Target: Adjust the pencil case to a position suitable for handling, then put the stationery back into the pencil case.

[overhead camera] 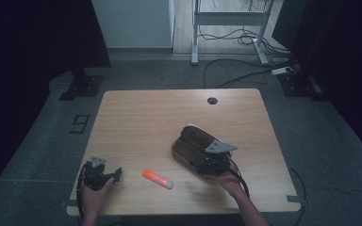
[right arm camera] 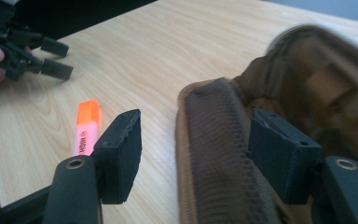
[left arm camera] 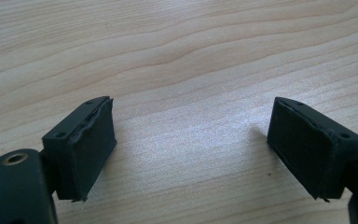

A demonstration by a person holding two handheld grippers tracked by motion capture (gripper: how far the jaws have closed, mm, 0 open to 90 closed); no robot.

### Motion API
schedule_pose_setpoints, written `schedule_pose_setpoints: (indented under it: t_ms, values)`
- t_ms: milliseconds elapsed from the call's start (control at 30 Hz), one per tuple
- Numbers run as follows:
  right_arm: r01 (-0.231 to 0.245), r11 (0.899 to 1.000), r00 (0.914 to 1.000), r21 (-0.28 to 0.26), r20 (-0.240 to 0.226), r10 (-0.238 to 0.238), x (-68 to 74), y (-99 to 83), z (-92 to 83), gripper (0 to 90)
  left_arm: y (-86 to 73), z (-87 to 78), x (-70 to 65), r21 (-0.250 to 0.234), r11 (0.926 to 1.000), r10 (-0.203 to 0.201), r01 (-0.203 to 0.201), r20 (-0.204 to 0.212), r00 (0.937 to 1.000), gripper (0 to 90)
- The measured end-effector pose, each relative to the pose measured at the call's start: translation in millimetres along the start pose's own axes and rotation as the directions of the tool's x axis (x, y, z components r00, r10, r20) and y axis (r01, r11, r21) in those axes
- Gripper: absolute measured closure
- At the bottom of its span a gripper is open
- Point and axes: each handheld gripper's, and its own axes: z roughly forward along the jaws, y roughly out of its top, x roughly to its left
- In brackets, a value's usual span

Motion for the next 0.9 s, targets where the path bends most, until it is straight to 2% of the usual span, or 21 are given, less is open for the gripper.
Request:
schedule_pose_setpoints:
  t_ms: [200, 400, 600, 900]
  values:
    - [0.006, 1.0, 1.0, 0.007, -0.006, -0.006, 8.4, -3.1, 7.8, 35.1, 0.0, 0.0, 0.0, 0.0, 1.0, 0.0, 0.0, 0.0, 1.0, 14.8]
    - [0.006, 1.0, 0.9993, 0.017, -0.037, -0.005, 17.3, -5.1, 14.9, 35.2, 0.0, 0.0, 0.0, 0.0, 1.0, 0.0, 0.0, 0.0, 1.0, 14.8]
    - [0.022, 0.999, 0.9976, 0.049, -0.067, -0.019, 28.6, -9.4, 26.8, 35.2, 0.0, 0.0, 0.0, 0.0, 1.0, 0.0, 0.0, 0.0, 1.0, 14.8]
    - [0.038, 0.997, 0.9954, 0.07, -0.09, -0.032, 43.5, -13.1, 39.8, 35.2, 0.0, 0.0, 0.0, 0.0, 1.0, 0.0, 0.0, 0.0, 1.0, 14.8]
